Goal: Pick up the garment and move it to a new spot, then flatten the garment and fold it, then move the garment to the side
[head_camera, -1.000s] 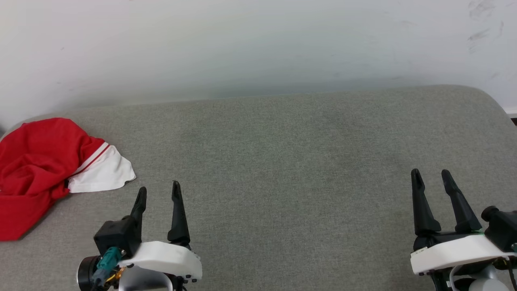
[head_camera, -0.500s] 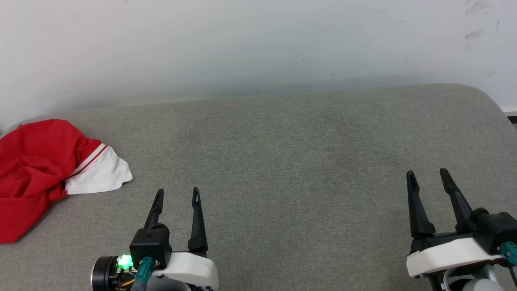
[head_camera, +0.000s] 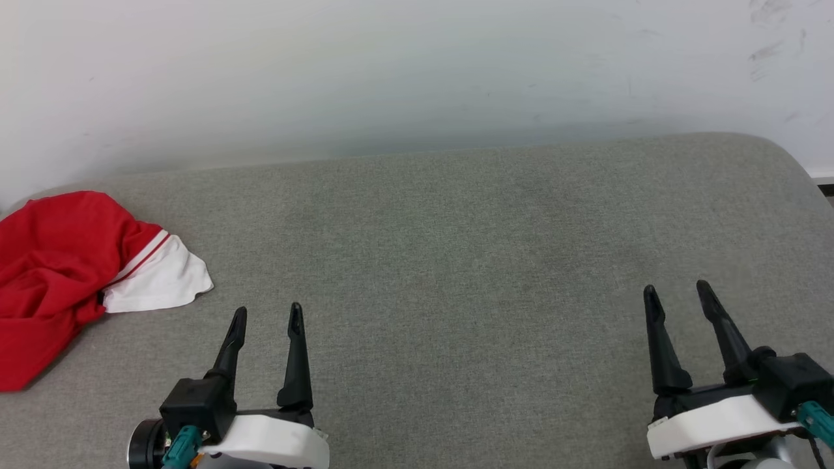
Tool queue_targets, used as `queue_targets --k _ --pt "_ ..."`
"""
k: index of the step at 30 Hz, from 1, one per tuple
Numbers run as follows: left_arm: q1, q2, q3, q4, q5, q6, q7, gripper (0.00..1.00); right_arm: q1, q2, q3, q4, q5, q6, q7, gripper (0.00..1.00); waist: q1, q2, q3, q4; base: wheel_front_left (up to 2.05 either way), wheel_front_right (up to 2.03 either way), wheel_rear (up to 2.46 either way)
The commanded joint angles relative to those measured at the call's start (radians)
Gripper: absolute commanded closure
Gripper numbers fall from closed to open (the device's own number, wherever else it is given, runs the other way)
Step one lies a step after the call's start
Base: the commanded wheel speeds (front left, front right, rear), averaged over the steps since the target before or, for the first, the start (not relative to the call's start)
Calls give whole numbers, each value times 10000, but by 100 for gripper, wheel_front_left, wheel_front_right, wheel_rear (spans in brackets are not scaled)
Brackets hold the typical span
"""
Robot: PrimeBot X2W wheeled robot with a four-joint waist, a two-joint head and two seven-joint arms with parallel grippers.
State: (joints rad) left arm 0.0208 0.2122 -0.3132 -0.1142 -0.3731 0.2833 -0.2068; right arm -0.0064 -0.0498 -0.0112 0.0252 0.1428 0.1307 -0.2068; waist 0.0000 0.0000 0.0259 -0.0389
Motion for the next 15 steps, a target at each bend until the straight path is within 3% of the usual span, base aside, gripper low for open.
queue_targets --k 1,7,15 --pt "129 -121 213 21 285 -279 -99 0 85 -11 48 14 -136 0 -82 0 0 0 4 -13 0 0 0" --pt "466 -751 981 608 910 -1549 -215 0 145 -10 96 274 -384 -1 -215 0 0 0 -17 -60 0 0 0" --pt "656 -1273 1708 817 1909 -2535 -367 0 153 -9 147 356 -905 -1 -362 0 0 0 -11 -127 0 0 0"
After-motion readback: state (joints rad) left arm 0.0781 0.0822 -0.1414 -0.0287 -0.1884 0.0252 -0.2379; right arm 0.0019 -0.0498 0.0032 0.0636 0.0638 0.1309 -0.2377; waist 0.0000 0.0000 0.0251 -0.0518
